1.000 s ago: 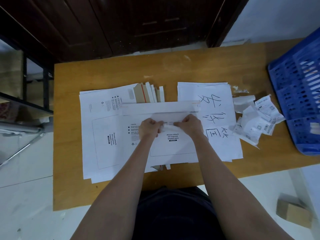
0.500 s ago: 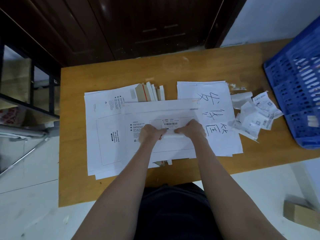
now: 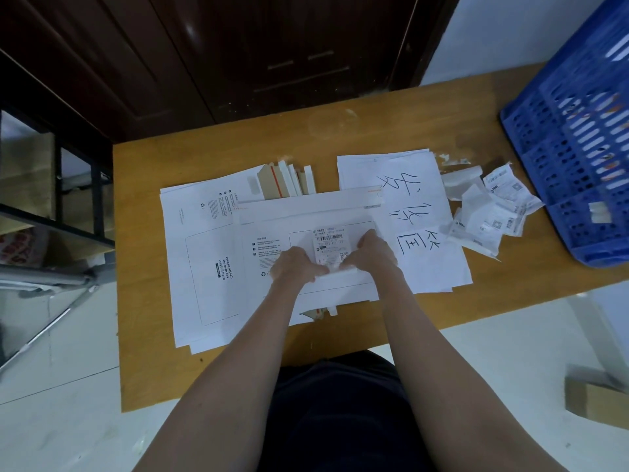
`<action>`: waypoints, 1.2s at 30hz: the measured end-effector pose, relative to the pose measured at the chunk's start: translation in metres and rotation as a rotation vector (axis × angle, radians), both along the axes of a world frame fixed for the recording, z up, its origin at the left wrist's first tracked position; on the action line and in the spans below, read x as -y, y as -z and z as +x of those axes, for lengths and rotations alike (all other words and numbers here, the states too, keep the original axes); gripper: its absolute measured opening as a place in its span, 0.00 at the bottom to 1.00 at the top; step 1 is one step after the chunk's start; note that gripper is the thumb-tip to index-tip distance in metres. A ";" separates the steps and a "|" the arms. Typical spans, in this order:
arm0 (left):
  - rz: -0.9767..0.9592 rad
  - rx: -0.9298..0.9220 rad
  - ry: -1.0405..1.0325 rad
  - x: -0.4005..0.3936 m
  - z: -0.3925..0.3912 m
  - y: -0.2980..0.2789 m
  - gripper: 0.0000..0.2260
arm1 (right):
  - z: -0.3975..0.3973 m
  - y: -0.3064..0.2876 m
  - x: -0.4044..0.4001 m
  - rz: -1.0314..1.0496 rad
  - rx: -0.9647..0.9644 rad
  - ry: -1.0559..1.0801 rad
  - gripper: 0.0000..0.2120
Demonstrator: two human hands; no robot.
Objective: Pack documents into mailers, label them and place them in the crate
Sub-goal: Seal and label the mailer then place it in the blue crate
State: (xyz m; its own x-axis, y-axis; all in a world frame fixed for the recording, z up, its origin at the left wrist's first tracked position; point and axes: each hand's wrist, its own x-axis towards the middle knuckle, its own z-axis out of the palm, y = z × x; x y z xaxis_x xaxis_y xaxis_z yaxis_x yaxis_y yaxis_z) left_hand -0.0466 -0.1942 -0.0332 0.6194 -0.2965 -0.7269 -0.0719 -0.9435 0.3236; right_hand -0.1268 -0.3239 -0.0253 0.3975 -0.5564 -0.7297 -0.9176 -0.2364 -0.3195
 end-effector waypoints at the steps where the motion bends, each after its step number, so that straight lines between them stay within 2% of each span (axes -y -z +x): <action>1: 0.014 0.008 0.027 0.000 -0.001 0.000 0.18 | -0.001 0.000 -0.001 0.004 0.008 -0.017 0.33; 13: 0.079 0.161 0.245 -0.002 -0.015 0.001 0.30 | -0.012 0.003 -0.012 -0.026 0.026 -0.153 0.32; 18: 0.077 0.150 0.253 -0.003 -0.016 0.003 0.30 | -0.015 0.004 -0.016 -0.046 0.035 -0.161 0.33; 25: 0.073 0.137 0.124 -0.001 -0.013 0.005 0.25 | -0.016 0.008 -0.016 -0.043 0.022 -0.157 0.34; 29: 0.115 0.192 0.188 0.000 -0.019 0.005 0.28 | -0.019 0.012 -0.016 -0.027 0.048 -0.111 0.35; 34: 0.106 0.227 0.259 -0.001 -0.020 0.005 0.27 | -0.020 0.017 -0.017 -0.083 0.005 -0.100 0.43; 36: 0.106 0.209 0.274 -0.001 -0.018 0.005 0.27 | -0.021 0.016 -0.015 -0.084 0.006 -0.125 0.40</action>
State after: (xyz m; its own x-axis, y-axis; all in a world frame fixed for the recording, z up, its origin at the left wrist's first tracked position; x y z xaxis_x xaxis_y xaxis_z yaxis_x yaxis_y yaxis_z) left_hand -0.0643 -0.1928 -0.0379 0.6659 -0.4020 -0.6285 -0.3809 -0.9075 0.1770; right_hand -0.1478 -0.3085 -0.0417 0.4718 -0.5615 -0.6799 -0.8774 -0.3753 -0.2989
